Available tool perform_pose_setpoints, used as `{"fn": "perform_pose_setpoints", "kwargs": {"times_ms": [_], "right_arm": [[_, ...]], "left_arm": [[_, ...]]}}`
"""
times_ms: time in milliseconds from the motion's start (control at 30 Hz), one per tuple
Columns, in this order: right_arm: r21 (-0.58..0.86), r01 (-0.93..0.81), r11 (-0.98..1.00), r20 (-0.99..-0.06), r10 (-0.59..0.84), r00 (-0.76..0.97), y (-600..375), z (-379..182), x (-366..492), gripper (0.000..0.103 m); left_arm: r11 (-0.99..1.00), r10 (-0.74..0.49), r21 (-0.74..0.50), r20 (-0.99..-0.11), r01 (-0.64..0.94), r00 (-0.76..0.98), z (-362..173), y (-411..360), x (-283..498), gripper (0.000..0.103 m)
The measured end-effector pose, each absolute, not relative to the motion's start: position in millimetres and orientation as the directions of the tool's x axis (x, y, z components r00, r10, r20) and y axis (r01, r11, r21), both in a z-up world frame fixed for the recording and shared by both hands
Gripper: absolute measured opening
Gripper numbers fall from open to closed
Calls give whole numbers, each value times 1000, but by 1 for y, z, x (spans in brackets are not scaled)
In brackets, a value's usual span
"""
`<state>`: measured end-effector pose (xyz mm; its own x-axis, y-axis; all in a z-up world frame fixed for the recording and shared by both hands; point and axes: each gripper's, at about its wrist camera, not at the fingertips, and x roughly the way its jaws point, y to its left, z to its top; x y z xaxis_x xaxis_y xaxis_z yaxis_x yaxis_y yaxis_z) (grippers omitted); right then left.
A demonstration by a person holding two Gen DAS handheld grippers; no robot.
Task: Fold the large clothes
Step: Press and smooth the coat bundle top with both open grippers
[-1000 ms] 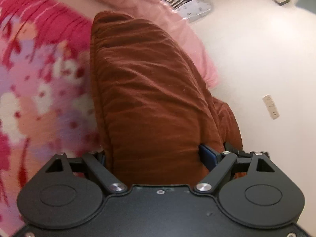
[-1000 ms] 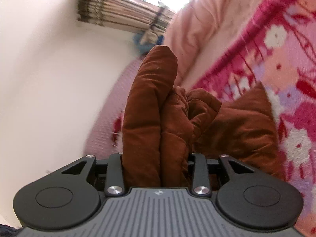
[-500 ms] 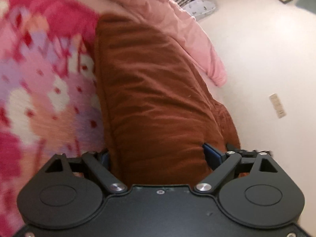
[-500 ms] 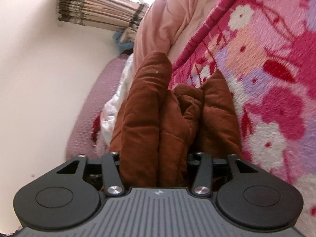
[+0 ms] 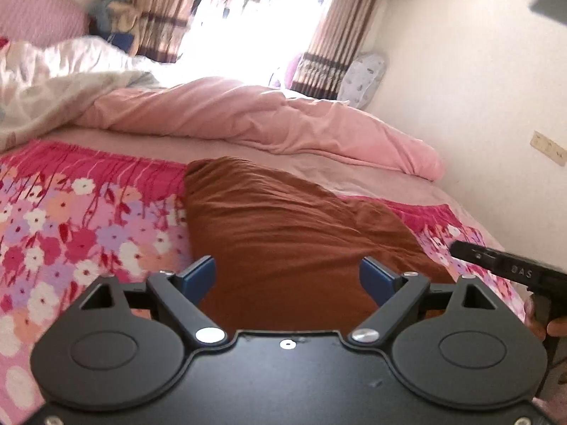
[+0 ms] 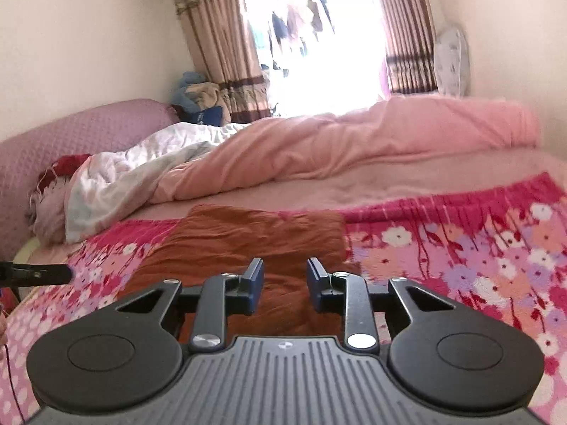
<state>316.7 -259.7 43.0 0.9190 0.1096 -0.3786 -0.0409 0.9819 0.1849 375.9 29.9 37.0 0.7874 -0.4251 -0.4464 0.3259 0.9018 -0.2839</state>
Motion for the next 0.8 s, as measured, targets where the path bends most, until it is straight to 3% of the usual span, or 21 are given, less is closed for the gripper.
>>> {"fn": "perform_pose_setpoints", "kwargs": {"times_ms": [167, 333, 500, 800], "right_arm": [[84, 6, 996, -357, 25, 934, -229, 33, 305, 30], [77, 71, 994, -425, -31, 905, -233, 2, 319, 25], [112, 86, 990, -459, -25, 888, -242, -27, 324, 10], [122, 95, 988, -453, -29, 891, -236, -27, 317, 9]], "left_arm": [[905, -422, -276, -483, 324, 767, 3, -1, 373, 88], [915, -402, -277, -539, 295, 740, -37, -13, 387, 86], [913, -405, -276, -543, 299, 735, -45, -12, 389, 87], [923, -382, -265, -555, 279, 739, -39, -11, 386, 88]]}}
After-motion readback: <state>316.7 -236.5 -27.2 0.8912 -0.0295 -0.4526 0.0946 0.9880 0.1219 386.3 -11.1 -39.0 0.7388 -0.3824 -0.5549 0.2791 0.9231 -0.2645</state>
